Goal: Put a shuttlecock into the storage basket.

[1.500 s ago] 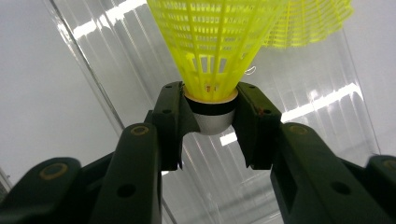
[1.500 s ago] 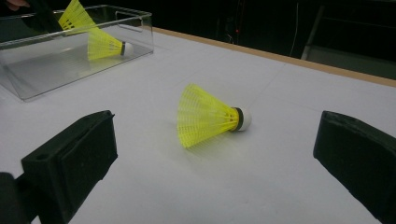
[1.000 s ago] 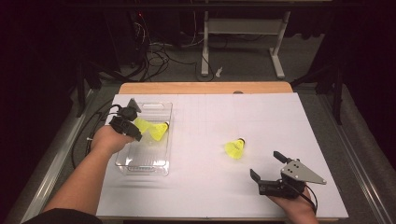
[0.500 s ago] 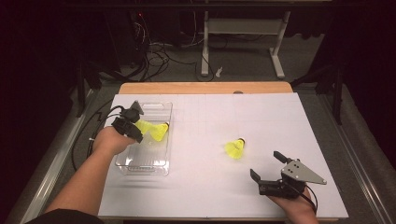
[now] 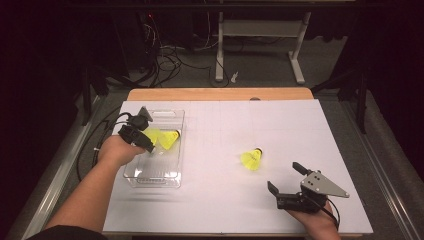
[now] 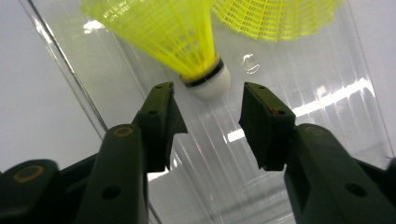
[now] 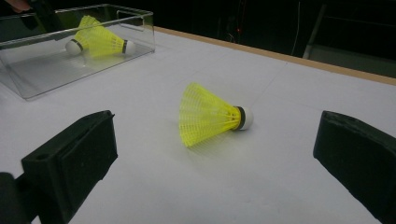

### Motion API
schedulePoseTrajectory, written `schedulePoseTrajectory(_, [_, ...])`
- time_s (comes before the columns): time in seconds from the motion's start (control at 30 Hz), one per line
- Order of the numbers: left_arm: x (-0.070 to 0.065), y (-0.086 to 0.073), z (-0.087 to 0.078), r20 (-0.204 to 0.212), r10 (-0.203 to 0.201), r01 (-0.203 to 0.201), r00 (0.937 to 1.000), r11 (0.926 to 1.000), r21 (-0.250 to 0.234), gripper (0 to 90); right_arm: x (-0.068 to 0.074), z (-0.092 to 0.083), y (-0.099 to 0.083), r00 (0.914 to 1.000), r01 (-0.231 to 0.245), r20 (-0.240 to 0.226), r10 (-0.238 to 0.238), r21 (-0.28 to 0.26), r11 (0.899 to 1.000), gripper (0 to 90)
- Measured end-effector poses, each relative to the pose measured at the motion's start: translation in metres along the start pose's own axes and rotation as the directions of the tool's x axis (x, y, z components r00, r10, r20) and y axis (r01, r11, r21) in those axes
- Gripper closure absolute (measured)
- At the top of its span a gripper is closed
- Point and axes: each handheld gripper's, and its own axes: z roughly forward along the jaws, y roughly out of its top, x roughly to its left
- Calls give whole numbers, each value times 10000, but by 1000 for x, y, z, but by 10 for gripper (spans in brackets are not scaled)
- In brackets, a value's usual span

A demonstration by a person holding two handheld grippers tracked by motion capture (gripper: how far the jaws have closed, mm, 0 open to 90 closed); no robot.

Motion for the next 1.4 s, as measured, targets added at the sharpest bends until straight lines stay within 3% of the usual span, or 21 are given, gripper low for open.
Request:
schedulePoseTrajectory(0.5, [-6,-7,-14,293,122,-112,9995,9994,-338,369,0,0,1,10000,34,-4,-34,-42,10000,0])
schedulePoseTrajectory(0.8, [-8,-15,-26,739,232,-197,9970,9987,-470,342,1,-1,1,10000,26,17,-26,-71,10000,1])
schedulePoseTrajectory(1.0, [-11,-19,-30,707,348,-313,9969,9983,-490,298,1,-1,2,10000,47,21,-46,-84,10000,0])
schedulePoseTrajectory(1.27, [-23,-18,-28,378,570,-562,9977,9982,-214,164,1,-1,2,10000,38,33,-38,-75,10000,0])
schedulePoseTrajectory(1.4, [-28,-16,-28,617,665,-658,9959,9978,-123,144,1,-1,2,10000,38,23,-38,-88,10000,0])
